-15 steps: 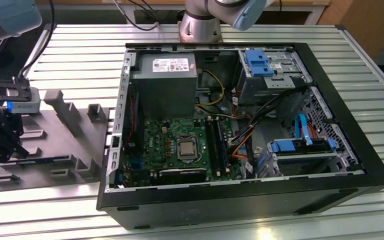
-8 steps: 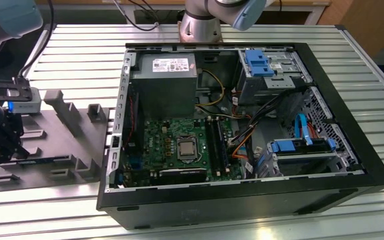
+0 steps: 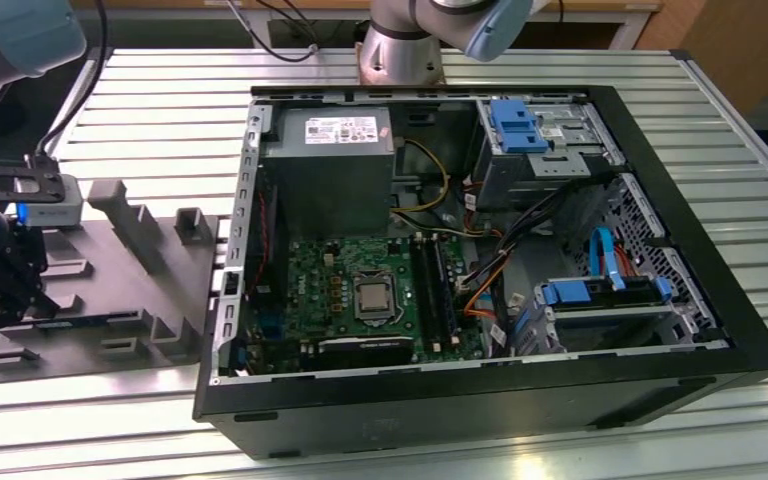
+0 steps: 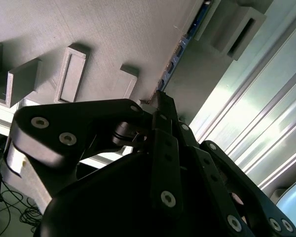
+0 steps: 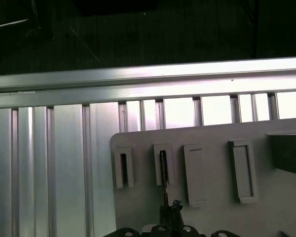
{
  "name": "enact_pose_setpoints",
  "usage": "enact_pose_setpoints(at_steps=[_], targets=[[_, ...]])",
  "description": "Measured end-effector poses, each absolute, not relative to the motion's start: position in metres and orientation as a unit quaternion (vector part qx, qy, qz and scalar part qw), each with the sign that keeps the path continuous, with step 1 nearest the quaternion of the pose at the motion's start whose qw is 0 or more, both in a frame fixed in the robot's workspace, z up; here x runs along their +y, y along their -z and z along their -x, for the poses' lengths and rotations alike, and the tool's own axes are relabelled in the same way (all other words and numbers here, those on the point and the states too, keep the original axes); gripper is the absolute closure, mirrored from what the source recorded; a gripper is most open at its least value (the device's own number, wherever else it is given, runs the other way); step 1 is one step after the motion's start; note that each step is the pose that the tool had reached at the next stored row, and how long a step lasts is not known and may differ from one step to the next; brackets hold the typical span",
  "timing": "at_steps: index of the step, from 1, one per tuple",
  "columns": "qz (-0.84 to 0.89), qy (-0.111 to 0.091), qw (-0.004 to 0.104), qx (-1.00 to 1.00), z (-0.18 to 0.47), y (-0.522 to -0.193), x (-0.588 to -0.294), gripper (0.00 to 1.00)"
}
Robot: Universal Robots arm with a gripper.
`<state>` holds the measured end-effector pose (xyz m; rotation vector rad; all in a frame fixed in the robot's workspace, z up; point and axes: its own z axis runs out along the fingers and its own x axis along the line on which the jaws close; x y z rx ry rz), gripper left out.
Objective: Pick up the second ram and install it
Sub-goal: 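Pick up the second ram and move it above second insertion slot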
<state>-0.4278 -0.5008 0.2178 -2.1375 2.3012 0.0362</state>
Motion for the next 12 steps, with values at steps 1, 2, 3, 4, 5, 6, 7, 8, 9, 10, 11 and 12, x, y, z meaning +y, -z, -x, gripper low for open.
enact_pose_setpoints(at_steps=[1, 2, 3, 4, 5, 6, 7, 8, 9, 10, 11, 12], targets=[[0.681, -0.012, 0.000, 0.733, 0.4278, -0.2178, -0.5008, 0.89], [0.681, -0.012, 0.000, 0.733, 0.4278, -0.2178, -0.5008, 0.89], [0.681, -0.012, 0.000, 0.733, 0.4278, -0.2178, -0.5008, 0.89], [0.681, -0.012, 0.000, 0.733, 0.4278, -0.2178, -0.5008, 0.84], [0.681, -0.012, 0.000, 0.733, 0.4278, -0.2178, -0.5008, 0.84], [0.681, -0.011, 0.000, 0.733, 0.4278, -0.2178, -0.5008, 0.77], [0.681, -0.011, 0.000, 0.733, 0.4278, -0.2178, -0.5008, 0.77], [0.681, -0.011, 0.000, 0.732, 0.4278, -0.2178, -0.5008, 0.70], [0.681, -0.012, 0.000, 0.732, 0.4278, -0.2178, -0.5008, 0.70], [0.681, -0.011, 0.000, 0.732, 0.4278, -0.2178, -0.5008, 0.70], [0.682, -0.011, 0.000, 0.731, 0.4278, -0.2177, -0.5008, 0.70], [0.684, -0.011, 0.000, 0.729, 0.4278, -0.2175, -0.5008, 0.70]])
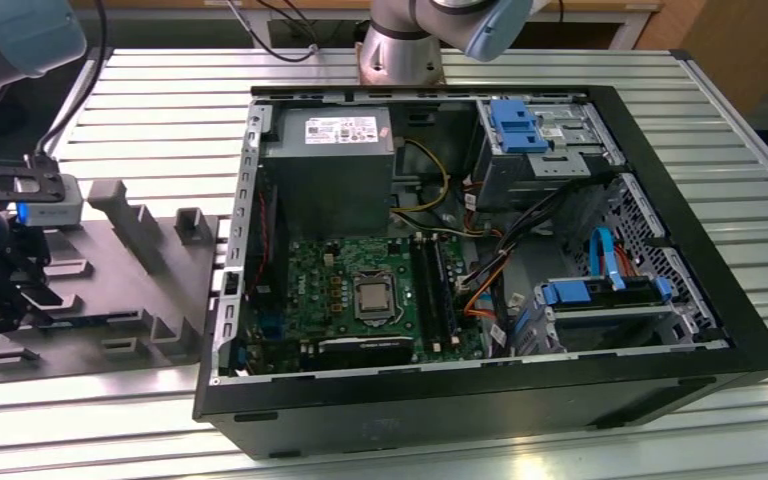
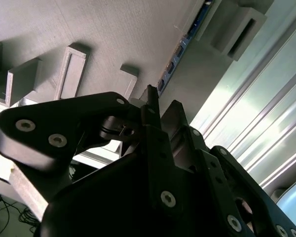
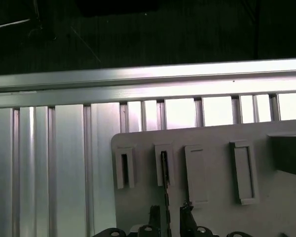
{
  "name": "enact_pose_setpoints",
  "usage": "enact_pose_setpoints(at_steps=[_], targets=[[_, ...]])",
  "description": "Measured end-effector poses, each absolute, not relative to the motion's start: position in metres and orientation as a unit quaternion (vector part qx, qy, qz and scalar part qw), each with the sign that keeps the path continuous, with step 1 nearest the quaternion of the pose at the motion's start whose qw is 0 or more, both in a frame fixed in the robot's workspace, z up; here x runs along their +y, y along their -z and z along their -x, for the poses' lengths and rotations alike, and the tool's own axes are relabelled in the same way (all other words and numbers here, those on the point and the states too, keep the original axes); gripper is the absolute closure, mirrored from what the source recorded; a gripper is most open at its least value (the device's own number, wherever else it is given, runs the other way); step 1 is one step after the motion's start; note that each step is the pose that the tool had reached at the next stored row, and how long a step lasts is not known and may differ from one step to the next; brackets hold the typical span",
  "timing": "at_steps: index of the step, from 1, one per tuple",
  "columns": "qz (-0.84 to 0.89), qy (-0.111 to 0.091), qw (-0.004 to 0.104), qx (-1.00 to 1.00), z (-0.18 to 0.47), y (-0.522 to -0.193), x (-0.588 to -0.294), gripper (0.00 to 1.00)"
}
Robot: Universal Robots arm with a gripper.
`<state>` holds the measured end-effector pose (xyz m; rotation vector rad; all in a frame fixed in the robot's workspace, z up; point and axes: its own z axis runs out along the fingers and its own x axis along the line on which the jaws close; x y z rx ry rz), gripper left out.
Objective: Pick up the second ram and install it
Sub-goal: 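Pick up the second ram and move it above second insertion slot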
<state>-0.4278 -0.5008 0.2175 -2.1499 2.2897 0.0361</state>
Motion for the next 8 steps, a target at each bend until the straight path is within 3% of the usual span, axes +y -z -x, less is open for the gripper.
enact_pose_setpoints(at_steps=[8], targets=[[0.703, -0.011, 0.000, 0.712, 0.4278, -0.2136, -0.5008, 0.70]])
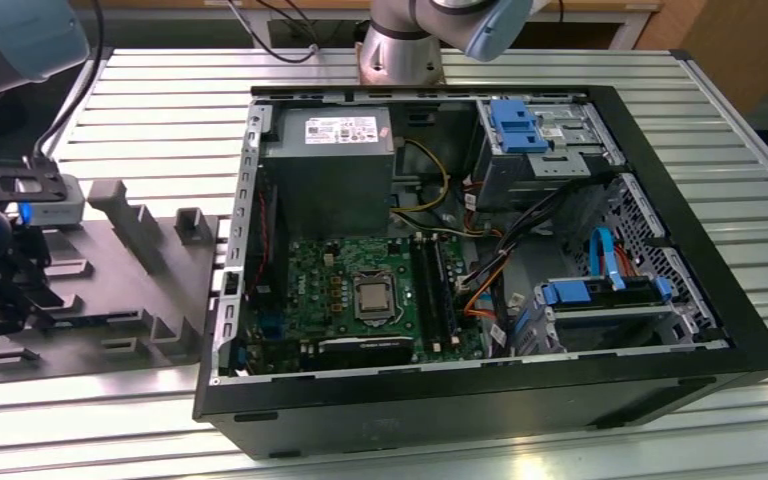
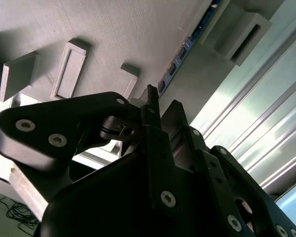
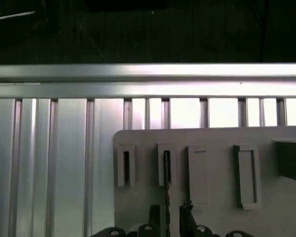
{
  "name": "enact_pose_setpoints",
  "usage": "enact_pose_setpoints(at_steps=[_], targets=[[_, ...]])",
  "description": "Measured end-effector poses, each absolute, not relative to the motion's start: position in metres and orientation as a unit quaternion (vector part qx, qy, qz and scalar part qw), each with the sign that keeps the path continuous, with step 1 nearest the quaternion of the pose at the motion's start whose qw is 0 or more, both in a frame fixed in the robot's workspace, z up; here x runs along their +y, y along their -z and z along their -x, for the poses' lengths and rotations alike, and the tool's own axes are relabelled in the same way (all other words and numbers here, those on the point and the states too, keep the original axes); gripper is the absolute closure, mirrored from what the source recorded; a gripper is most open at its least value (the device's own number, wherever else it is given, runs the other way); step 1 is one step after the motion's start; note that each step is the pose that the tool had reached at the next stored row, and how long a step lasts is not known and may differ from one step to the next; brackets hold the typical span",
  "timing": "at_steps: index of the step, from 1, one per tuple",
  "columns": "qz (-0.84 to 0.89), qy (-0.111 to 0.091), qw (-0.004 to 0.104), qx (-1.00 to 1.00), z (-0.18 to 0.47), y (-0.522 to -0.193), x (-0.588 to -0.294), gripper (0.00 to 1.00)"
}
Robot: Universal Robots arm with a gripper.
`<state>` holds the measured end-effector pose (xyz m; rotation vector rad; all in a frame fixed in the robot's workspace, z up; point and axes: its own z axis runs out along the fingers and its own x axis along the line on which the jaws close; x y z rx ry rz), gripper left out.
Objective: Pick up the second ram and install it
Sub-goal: 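Pick up the second ram and move it above second insertion slot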
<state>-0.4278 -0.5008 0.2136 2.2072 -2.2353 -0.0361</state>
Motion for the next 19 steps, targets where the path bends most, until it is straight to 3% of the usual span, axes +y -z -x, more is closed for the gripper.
enact_pose_setpoints(at_steps=[19], targets=[[-0.713, 0.011, 0.000, -0.701, 0.428, -0.201, -0.501, 0.70]])
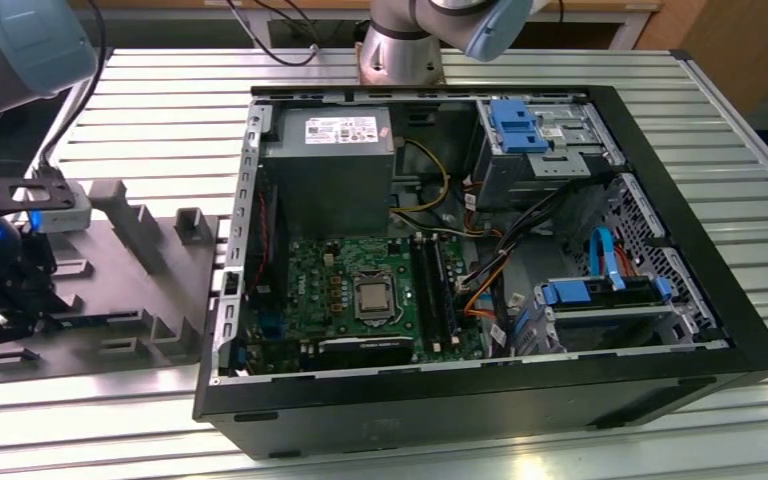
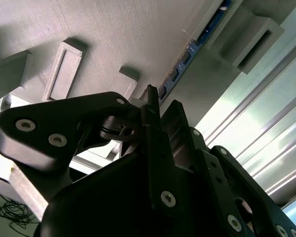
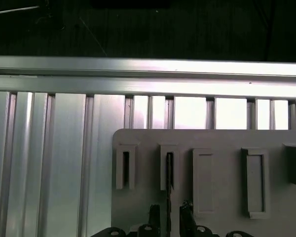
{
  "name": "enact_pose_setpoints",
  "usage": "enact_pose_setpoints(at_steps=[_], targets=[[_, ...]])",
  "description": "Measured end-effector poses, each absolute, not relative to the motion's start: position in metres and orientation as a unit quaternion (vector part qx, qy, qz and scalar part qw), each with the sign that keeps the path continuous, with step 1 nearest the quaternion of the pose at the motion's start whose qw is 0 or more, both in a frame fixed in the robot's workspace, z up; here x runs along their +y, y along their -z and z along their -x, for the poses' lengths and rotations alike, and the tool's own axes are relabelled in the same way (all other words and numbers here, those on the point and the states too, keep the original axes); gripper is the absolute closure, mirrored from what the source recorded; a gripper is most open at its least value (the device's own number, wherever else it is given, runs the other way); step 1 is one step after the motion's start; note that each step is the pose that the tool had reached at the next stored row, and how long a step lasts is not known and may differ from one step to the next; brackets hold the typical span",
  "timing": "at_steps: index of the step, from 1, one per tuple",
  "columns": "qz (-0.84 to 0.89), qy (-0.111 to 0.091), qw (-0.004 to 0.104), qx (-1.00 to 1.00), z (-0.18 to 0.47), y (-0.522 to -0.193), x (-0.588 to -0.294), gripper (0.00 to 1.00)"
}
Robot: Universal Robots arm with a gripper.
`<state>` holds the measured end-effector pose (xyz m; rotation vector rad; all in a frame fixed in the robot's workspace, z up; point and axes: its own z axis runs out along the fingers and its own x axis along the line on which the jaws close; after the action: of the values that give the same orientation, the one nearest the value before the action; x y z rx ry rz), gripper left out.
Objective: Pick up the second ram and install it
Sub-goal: 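Pick up the second ram and move it above second insertion slot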
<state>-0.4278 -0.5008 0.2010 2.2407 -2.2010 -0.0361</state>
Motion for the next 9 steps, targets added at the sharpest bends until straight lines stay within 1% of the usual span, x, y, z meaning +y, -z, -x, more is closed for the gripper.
enact_pose_setpoints(at_steps=[9], targets=[[-0.714, 0.011, 0.000, -0.700, 0.4278, -0.2005, -0.5008, 0.70]])
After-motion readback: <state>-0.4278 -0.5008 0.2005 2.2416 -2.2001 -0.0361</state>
